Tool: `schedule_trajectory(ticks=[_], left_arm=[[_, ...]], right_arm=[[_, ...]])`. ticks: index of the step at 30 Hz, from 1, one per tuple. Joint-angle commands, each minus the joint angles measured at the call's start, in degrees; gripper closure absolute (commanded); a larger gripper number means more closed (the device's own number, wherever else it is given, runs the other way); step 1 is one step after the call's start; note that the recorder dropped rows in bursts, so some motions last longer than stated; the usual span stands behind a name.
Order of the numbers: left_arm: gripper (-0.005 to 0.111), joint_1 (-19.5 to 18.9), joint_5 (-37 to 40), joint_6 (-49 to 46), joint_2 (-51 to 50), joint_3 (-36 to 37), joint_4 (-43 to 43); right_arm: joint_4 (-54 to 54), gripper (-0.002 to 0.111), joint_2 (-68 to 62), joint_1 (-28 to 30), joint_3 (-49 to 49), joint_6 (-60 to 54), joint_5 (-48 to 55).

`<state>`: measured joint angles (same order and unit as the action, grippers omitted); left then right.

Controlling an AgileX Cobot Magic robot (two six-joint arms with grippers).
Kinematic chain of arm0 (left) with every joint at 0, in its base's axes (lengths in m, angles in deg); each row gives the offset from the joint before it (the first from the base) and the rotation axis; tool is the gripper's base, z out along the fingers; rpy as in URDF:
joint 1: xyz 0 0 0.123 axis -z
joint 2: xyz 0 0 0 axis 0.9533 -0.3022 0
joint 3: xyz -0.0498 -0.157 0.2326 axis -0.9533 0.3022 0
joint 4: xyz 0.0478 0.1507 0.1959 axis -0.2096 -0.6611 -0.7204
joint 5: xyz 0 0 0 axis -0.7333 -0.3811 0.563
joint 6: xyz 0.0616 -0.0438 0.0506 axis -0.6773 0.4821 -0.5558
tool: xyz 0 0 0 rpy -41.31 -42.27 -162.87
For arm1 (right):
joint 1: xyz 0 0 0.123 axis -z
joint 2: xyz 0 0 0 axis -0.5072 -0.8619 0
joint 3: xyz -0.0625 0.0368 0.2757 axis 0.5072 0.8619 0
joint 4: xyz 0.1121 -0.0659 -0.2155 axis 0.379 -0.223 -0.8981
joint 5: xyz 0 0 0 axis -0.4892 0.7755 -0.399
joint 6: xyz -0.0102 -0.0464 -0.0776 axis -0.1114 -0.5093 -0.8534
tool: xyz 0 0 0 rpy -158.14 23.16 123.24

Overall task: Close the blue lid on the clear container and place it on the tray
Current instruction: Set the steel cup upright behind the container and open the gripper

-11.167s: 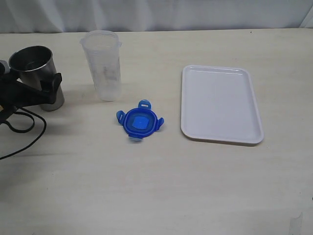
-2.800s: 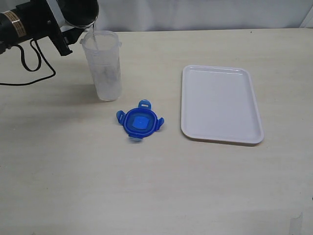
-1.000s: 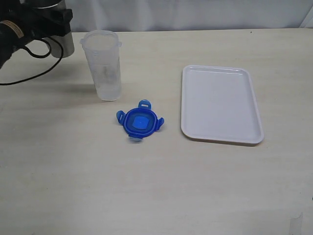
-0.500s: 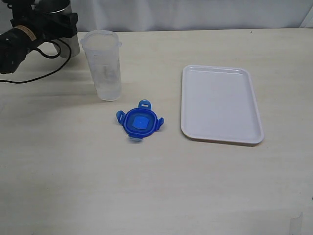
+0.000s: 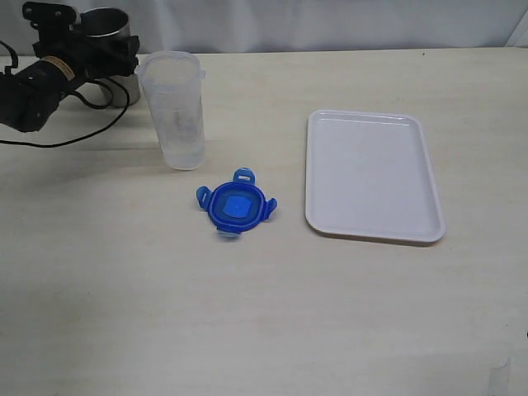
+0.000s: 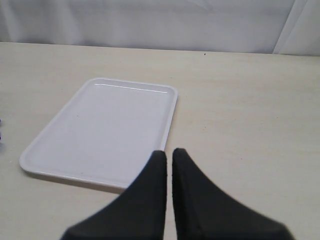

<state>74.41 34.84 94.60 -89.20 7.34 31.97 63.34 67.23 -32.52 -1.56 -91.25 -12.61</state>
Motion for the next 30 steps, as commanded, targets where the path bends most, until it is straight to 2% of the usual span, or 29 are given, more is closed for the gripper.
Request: schedule_trajectory(ticks=[1, 14, 16, 17, 18, 19, 20, 21, 22, 30], left_arm=[[0.107, 0.01, -4.56, -1.18, 0.49, -0.72, -1.4], [0.104, 0.01, -0.96, 0.6, 0.49, -0.72, -1.02], [0.089, 0.01, 0.79, 0.6, 0.49, -0.72, -1.02], [0.073, 0.01, 1.65, 0.6, 0.49, -0.72, -1.16], [0.066, 0.01, 1.65, 0.6, 0.49, -0.72, -1.16], [0.047, 0.01, 2.05, 0.6, 0.49, -0.72, -1.16], [0.04, 0.01, 2.05, 0.6, 0.49, -0.72, -1.16], [0.027, 0.01, 2.22, 0.6, 0.49, -0.72, -1.16], [0.021, 0.01, 2.92, 0.6, 0.49, -0.72, -1.16], [0.019, 0.01, 7.53, 2.19, 0.62, -0.72, -4.19]], right_arm=[[0.1, 0.104, 0.25, -0.1, 0.13, 0.09, -0.62], [0.1, 0.104, 0.25, -0.1, 0.13, 0.09, -0.62], [0.1, 0.104, 0.25, -0.1, 0.13, 0.09, -0.62], [0.1, 0.104, 0.25, -0.1, 0.13, 0.09, -0.62], [0.1, 0.104, 0.25, -0.1, 0.13, 0.09, -0.62], [0.1, 0.104, 0.25, -0.1, 0.13, 0.09, -0.62], [0.1, 0.104, 0.25, -0.1, 0.13, 0.09, -0.62], [0.1, 0.104, 0.25, -0.1, 0.13, 0.09, -0.62], [0.1, 0.104, 0.25, -0.1, 0.13, 0.09, -0.62], [0.1, 0.104, 0.25, -0.1, 0.13, 0.09, -0.62]])
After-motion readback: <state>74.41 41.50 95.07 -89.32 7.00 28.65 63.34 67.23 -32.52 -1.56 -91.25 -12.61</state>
